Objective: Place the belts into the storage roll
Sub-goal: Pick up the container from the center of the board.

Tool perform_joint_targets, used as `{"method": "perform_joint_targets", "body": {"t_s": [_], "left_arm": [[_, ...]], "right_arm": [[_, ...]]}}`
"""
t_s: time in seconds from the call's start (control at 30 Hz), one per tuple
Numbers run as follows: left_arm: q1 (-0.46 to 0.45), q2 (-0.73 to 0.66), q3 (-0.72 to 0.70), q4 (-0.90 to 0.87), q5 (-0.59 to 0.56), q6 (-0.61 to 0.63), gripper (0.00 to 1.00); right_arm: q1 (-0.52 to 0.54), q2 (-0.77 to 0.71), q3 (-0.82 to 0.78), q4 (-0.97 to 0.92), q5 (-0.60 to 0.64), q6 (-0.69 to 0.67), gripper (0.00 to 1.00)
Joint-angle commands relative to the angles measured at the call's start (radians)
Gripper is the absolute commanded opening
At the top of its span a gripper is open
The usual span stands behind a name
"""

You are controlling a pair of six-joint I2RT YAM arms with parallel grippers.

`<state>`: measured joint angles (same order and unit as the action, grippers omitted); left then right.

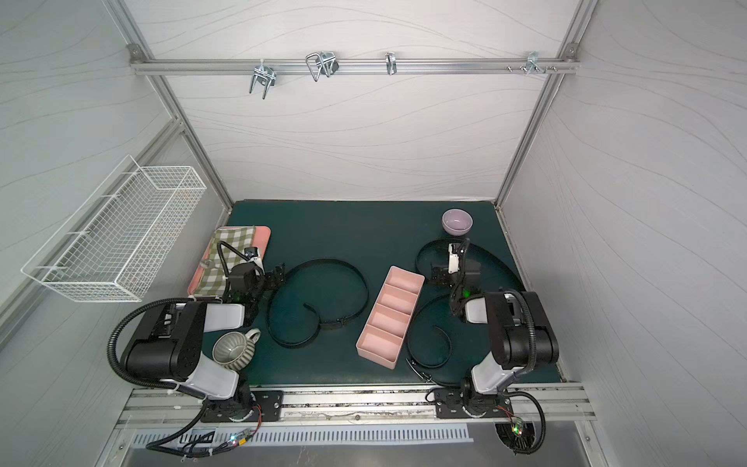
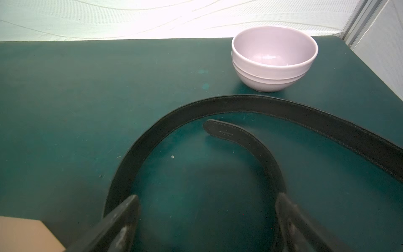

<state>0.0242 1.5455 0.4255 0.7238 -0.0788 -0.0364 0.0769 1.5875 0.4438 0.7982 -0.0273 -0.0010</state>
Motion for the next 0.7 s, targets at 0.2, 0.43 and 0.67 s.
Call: {"method": "perform_joint_targets", "body": {"t_s": [0.2, 0.43, 0.67], "left_arm": [[-0.003, -0.003, 0.020, 0.051, -0.011, 0.016, 0.99], [0.002, -0.001, 0.024, 0.045, -0.006, 0.012, 0.99], [0.006, -0.009, 0.015, 0.057, 0.005, 0.011, 0.99]], "right_arm": [[-0.003, -0.007, 0.007, -0.004, -0.008, -0.019, 0.99], [-0.004, -0.007, 0.009, -0.006, -0.006, -0.017, 0.99], [0.016, -0.035, 0.008, -0.018, 0.019, -0.033, 0.99]]}}
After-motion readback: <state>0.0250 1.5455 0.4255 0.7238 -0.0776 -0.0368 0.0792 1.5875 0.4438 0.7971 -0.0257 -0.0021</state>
